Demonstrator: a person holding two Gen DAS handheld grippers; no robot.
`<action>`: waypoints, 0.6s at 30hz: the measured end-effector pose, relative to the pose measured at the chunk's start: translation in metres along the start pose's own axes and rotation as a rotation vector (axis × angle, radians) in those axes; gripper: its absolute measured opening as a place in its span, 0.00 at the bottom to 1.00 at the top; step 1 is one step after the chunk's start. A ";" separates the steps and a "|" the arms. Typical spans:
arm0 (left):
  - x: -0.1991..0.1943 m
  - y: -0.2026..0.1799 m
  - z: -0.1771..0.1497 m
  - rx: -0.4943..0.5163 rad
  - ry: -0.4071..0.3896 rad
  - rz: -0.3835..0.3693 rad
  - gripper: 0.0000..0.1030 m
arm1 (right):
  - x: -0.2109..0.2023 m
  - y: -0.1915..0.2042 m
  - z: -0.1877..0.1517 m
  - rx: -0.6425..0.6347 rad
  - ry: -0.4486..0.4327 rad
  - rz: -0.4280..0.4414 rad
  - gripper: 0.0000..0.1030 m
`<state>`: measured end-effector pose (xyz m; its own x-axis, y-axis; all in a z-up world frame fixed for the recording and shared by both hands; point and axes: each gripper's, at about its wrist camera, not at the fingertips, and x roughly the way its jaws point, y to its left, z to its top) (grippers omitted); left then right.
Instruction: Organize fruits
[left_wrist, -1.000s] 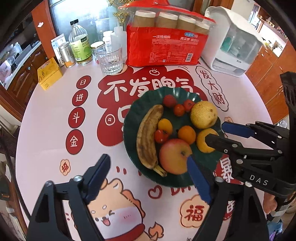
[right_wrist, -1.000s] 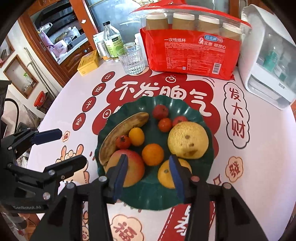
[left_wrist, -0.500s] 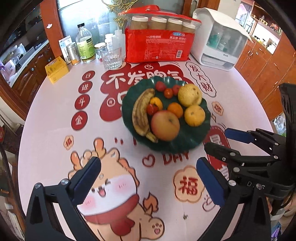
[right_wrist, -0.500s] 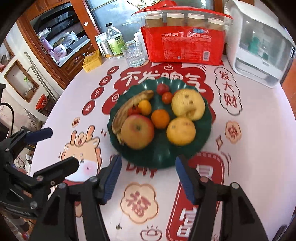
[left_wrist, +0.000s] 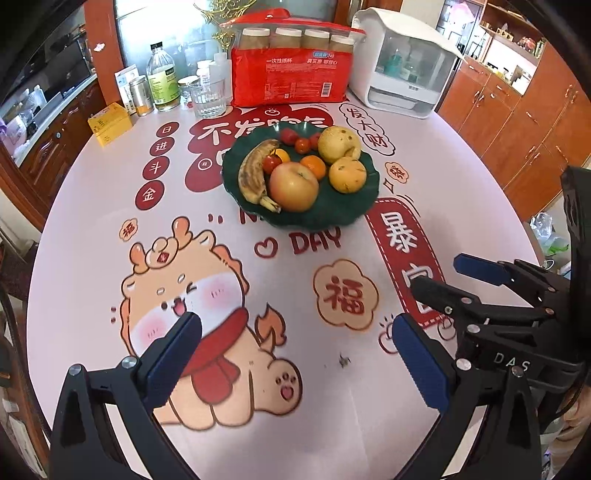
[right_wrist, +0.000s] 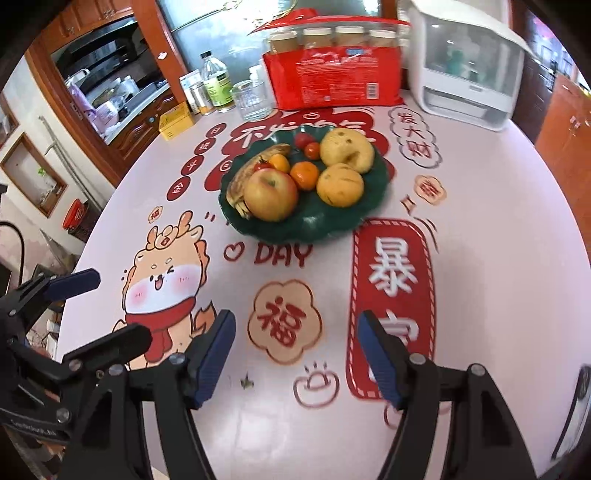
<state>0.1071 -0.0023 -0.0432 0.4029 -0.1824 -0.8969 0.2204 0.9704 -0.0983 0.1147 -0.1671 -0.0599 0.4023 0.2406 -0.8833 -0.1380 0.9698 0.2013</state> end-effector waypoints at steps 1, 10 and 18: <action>-0.004 -0.002 -0.004 -0.001 -0.008 0.001 0.99 | -0.006 0.000 -0.006 0.007 -0.005 -0.008 0.67; -0.046 -0.018 -0.030 -0.001 -0.077 0.031 0.99 | -0.050 0.002 -0.047 0.049 -0.055 -0.040 0.70; -0.075 -0.022 -0.037 -0.057 -0.139 0.118 0.99 | -0.088 0.011 -0.059 0.031 -0.130 -0.069 0.77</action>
<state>0.0390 -0.0038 0.0097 0.5431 -0.0828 -0.8356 0.1147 0.9931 -0.0238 0.0242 -0.1800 -0.0049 0.5240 0.1745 -0.8336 -0.0790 0.9845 0.1565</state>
